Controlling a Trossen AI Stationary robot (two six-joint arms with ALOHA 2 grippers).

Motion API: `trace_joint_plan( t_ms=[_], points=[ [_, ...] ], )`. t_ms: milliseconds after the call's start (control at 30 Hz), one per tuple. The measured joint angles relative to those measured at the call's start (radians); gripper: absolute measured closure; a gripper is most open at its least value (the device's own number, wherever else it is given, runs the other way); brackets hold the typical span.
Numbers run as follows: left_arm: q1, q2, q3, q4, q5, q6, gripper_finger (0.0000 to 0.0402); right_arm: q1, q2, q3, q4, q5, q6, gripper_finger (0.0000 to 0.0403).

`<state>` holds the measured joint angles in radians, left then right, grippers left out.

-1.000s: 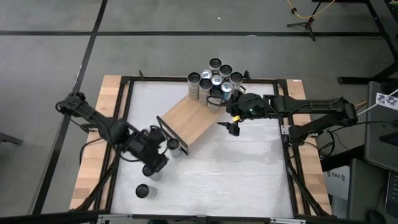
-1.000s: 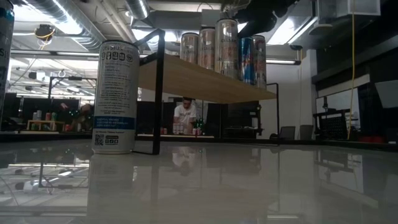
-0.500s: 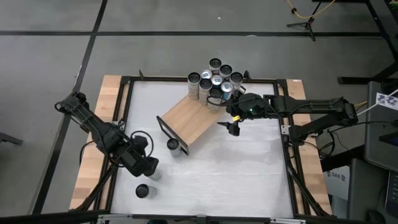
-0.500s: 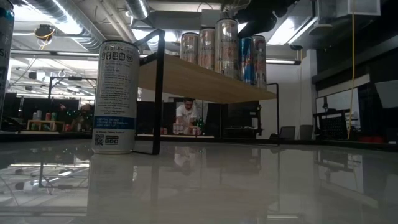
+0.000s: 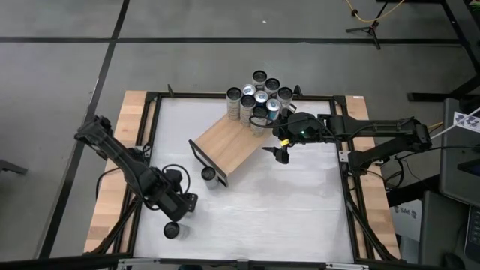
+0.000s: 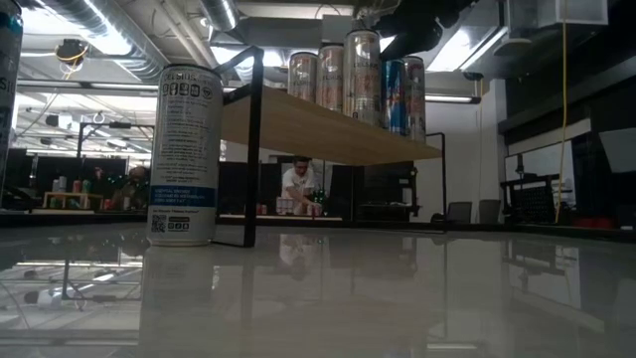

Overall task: Place canned beverage on shelf
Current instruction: Put the white-blue soda can on the shelf

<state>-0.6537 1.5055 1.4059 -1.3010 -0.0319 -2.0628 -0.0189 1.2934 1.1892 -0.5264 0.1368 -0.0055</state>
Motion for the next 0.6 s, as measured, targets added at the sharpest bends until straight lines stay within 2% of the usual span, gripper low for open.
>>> trace_joint_plan(
  t_ms=[600],
  points=[
    [-0.001, 0.014, 0.0, -0.003, -0.033, -0.079, 0.0079, 0.0, 0.0, 0.0, -0.009, 0.0, 0.0, 0.0015]
  ],
)
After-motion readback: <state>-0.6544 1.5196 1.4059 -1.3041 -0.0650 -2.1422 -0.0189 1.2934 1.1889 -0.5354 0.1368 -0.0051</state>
